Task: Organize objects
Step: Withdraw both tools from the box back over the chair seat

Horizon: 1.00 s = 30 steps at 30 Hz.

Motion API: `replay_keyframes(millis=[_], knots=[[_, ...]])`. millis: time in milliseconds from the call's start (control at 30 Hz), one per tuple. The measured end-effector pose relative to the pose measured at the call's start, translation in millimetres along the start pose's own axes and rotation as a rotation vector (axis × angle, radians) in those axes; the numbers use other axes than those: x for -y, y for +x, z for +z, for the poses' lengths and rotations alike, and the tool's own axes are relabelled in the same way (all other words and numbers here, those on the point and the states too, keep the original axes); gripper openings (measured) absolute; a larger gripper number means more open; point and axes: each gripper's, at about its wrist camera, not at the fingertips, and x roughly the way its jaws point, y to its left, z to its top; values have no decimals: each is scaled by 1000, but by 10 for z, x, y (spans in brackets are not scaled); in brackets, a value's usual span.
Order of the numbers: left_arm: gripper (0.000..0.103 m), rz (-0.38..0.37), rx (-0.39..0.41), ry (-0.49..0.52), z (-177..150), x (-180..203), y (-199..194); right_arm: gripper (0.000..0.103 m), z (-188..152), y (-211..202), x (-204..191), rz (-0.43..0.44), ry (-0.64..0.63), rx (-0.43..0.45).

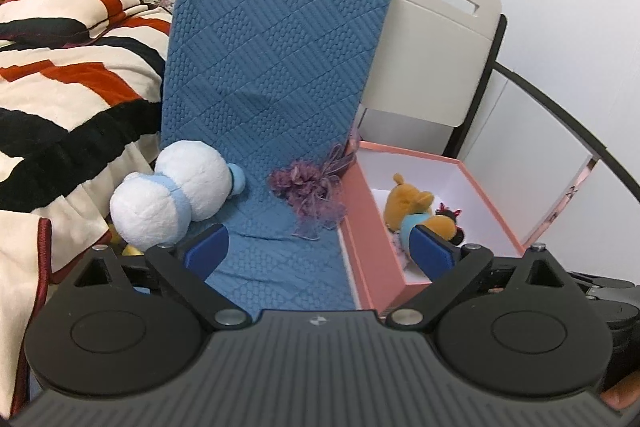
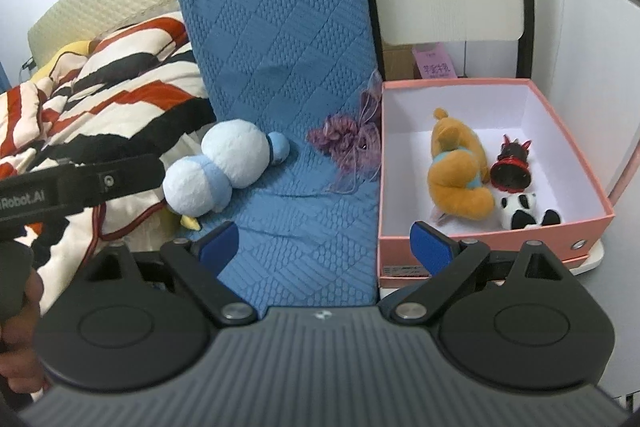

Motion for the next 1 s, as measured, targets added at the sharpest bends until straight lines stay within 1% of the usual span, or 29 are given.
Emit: replay_keyframes(millis=[100,267,367,500,700,900,1000], knots=[[99,17,-7,0,-24,-110,110,94,-56,153,-22,-3,0,-7],[99,36,5,-13,-36,-308,270,94,-96,382,-53,12,-11,-12],[99,61,11,-12,-59,-432,402,94,-107,535,-72,15,-31,-12],[99,123,11,13,-107,-573,643,94,-101,775,-67,13,-40,-11],[99,185,3,39,-140,-756,1016,94,-74,1112,-91,5,-53,1],[99,269,13,72,-104,-868,1395,93,-4,1396,-131,12,-62,17],[99,312,2,119,-109,-880,1580,93,58,1515,-165,13,-81,38]])
